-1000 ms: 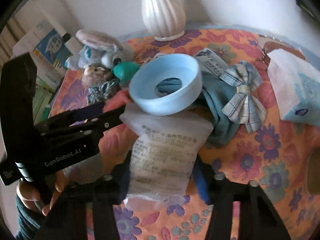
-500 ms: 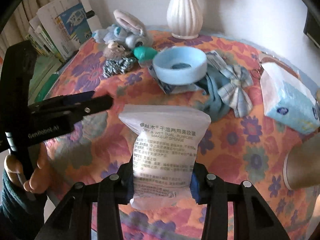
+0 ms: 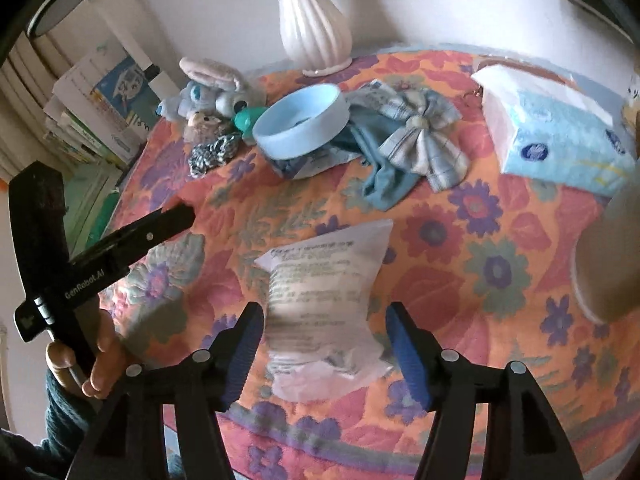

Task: Organize soft objects
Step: 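Carry the pouch and sponge packet to the glass table and release them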

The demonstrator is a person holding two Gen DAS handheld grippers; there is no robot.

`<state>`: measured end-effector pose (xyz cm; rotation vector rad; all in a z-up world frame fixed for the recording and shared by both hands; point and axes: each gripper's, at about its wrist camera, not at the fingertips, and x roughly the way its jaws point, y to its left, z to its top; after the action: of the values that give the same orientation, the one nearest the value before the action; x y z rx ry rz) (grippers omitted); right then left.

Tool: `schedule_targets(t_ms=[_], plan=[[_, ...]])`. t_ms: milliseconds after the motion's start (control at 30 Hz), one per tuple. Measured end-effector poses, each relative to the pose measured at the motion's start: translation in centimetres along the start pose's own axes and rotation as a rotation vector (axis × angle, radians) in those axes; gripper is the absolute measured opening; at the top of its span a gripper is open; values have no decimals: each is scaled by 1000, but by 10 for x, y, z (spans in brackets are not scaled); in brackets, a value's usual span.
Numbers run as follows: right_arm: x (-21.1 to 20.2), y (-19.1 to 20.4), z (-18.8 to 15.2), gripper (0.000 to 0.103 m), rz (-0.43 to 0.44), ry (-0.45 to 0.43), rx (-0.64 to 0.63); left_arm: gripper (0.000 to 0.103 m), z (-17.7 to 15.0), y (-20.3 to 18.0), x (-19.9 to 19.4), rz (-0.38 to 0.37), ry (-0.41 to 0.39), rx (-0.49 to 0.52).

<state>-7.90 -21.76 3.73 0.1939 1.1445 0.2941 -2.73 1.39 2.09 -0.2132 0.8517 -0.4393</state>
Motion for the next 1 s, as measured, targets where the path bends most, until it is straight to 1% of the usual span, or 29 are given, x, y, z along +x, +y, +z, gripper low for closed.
schedule_targets(t_ms=[33, 133, 200, 233, 267, 367, 433, 500, 600, 667, 833, 1000], plan=[[1, 2, -2, 63, -3, -2, 0, 55, 0, 0, 0, -3, 0, -2], [13, 14, -1, 64, -66, 8, -20, 55, -1, 0, 0, -4, 0, -2], [19, 25, -3, 64, -148, 7, -65, 55, 0, 0, 0, 4, 5, 2], [19, 28, -4, 56, -172, 1, -81, 55, -1, -1, 0, 12, 5, 6], [18, 32, -5, 43, -194, -9, -99, 55, -1, -3, 0, 23, 5, 14], [9, 33, -8, 39, -197, -36, -104, 55, 0, -13, -1, 46, 0, 43], [0, 28, -10, 38, -185, -45, -95, 55, 2, -22, -4, 23, -7, 46], [-14, 21, -12, 38, -184, -61, -89, 55, 5, -36, -8, 8, -17, 66], [-36, 10, -14, 38, -191, -86, -79, 55, 10, -70, -11, -16, -28, 133], [-54, -3, -18, 38, -199, -105, -62, 55, 11, -95, -11, -50, -28, 176], [-88, -38, -38, 38, -255, -126, -15, 55, 7, -157, 1, -147, 9, 275], [-126, -88, -64, 38, -322, -146, 76, 55, -1, -216, 20, -255, 62, 346]])
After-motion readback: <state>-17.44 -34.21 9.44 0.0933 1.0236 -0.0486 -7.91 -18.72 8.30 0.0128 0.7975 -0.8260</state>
